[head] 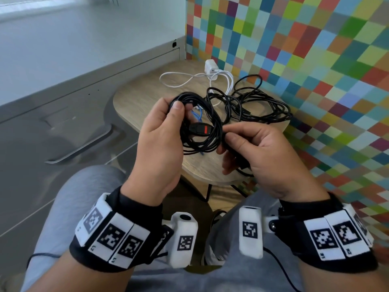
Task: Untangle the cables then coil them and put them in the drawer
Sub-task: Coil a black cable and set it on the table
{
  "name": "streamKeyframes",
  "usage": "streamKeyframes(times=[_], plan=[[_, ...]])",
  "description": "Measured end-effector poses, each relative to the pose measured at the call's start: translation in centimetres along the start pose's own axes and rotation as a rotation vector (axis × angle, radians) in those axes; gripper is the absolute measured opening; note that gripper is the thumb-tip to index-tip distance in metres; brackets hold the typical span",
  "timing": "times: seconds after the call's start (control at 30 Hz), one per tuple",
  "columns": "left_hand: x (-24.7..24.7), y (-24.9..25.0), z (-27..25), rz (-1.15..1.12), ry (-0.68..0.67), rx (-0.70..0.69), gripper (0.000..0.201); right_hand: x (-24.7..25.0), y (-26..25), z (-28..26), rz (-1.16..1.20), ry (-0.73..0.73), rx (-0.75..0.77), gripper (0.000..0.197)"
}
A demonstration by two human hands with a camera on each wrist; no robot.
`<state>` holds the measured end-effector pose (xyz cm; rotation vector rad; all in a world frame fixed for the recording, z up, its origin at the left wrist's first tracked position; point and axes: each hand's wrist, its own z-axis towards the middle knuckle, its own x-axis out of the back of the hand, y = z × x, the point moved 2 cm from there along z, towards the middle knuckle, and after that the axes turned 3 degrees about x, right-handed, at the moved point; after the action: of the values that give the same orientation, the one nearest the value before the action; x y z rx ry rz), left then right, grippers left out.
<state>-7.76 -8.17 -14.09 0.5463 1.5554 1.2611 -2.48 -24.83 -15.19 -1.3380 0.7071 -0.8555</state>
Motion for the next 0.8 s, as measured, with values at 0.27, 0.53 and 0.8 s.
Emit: streamKeyframes(times=[0.27, 0.53, 0.8], plan=[[0.2, 0.6, 0.1, -0.055, -0.028, 0.065, 0.023, 0.6, 0.6, 0.0, -0.015, 0.025, -0.013, 0.028], [0.6, 0.9, 0.2, -0.052, -0.033, 0.093, 0.021, 0.6, 1.0, 0.1, -0.045, 0.040, -0.024, 0.028], [1.0, 0.8, 0.6, -0.021, 0.043, 0.077, 0.022, 2.1, 0.7, 0.2, 0.091, 0.177, 0.035, 0.015]])
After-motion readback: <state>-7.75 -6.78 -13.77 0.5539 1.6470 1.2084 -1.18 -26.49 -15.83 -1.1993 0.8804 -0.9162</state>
